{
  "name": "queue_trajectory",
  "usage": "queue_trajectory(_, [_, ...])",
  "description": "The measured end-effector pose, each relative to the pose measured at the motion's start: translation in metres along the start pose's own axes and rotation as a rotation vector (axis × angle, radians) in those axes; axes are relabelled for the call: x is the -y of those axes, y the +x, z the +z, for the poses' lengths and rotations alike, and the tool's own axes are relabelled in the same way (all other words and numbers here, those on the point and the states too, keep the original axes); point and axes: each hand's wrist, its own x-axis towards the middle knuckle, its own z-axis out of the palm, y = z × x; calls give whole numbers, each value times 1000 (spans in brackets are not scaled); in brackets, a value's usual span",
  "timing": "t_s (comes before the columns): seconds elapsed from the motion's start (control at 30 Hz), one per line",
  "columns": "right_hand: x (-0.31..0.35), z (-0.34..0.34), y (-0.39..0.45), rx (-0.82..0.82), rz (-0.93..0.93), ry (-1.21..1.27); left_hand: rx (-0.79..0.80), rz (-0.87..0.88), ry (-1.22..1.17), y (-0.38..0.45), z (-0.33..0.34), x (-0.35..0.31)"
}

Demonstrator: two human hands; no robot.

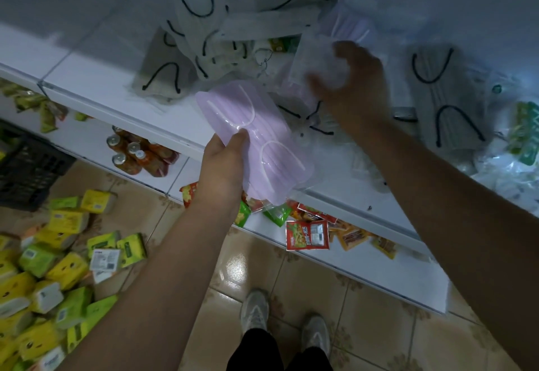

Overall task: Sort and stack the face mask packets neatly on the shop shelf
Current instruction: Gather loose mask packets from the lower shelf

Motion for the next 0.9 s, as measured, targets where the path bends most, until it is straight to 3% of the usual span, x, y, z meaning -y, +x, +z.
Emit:
queue_trajectory(0.03, [0, 9, -2, 81, -124, -213, -3, -1, 7, 0, 0, -1])
queue_trajectory(0.1, [-3, 14, 0, 135, -195, -358, -9, 0, 13, 1, -1, -3])
queue_trajectory(0.23, [-27, -7, 17, -115, 12, -580, -34, 8, 36, 2, -5, -6])
queue_trajectory(0.33, [-37, -23, 16, -205, 169, -558, -47, 6, 38, 2, -6, -6])
queue_trajectory(0.4, [-24, -20, 11, -216, 52, -494, -35, 6, 41, 2, -4, -5])
queue_trajectory(0.5, [3, 9, 6, -15, -151, -534, -18, 22, 71, 3, -2, -3])
queue_trajectory(0.57, [7, 28, 8, 89, -114, -545, -16, 28, 66, 3, -2, -3])
queue_trajectory(0.67, [6, 27, 16, -59, -12, -465, -22, 35, 79, 4, -7, -7])
queue_trajectory(0.73, [8, 13, 19, -186, 34, -274, -33, 37, 91, 4, -12, -10])
queue_trajectory(0.83, [26, -6, 11, -353, -51, 48, -17, 33, 35, 6, -16, -11])
queue_trajectory(0.9, [44, -9, -9, -363, -156, 215, 20, 25, -35, 5, -14, -14])
